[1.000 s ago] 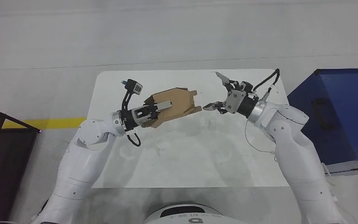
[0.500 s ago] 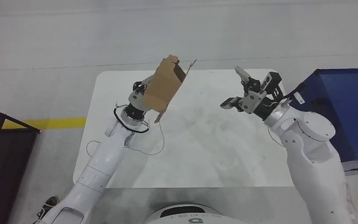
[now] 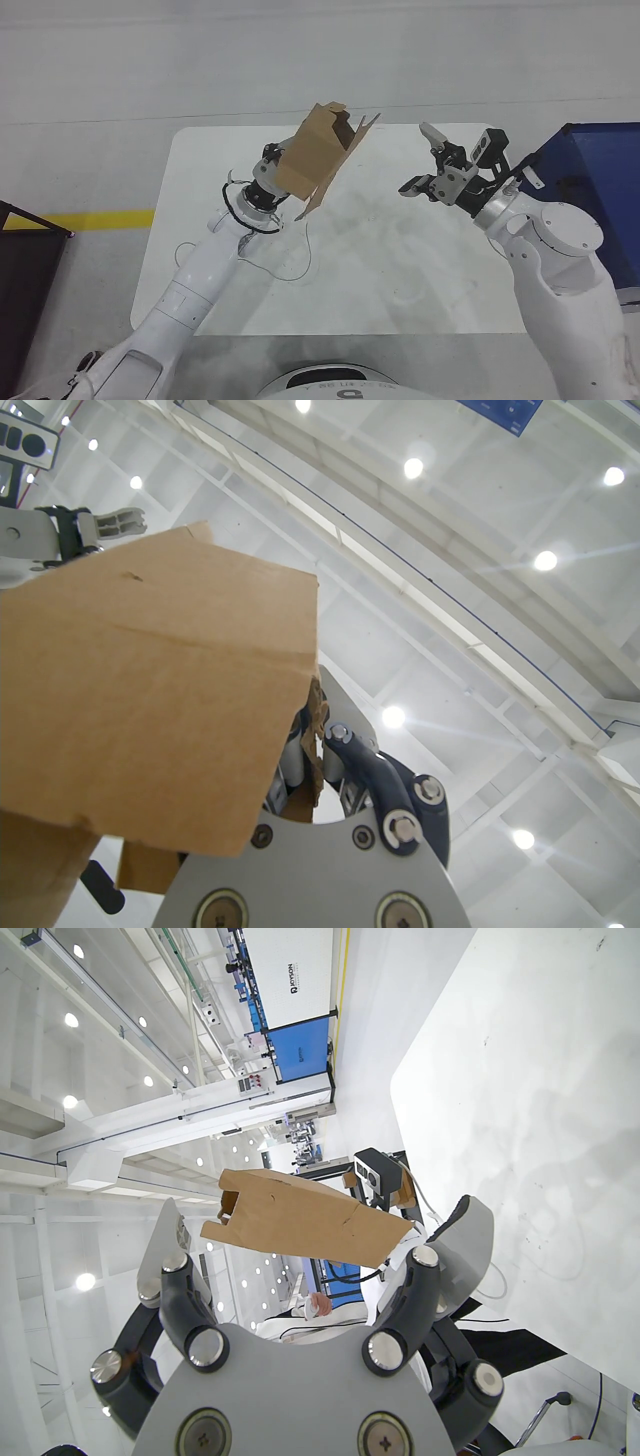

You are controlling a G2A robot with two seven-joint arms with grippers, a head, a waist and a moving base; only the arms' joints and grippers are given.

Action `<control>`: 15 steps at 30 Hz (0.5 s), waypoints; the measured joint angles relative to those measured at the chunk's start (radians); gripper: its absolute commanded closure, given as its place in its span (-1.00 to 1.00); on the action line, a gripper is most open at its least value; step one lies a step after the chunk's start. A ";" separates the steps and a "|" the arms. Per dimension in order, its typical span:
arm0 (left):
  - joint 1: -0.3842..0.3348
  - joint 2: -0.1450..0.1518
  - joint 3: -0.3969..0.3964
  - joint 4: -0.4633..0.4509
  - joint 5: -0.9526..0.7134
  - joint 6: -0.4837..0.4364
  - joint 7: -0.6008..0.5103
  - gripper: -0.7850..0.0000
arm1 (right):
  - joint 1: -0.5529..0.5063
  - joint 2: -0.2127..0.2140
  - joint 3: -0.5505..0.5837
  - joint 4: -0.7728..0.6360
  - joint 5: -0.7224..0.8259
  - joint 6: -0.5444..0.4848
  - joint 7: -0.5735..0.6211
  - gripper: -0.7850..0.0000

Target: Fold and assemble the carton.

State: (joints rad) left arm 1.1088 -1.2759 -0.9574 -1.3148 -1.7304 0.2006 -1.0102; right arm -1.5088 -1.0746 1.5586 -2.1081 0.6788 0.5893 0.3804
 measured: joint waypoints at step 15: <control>0.024 -0.036 0.042 -0.040 -0.175 0.082 0.003 1.00 | 0.052 0.006 -0.015 -0.015 -0.034 0.018 0.062 -1.00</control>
State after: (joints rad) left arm 1.1331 -1.3116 -0.9150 -1.3547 -1.9057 0.2826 -1.0074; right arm -1.4569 -1.0683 1.5434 -2.1235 0.6445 0.6069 0.4427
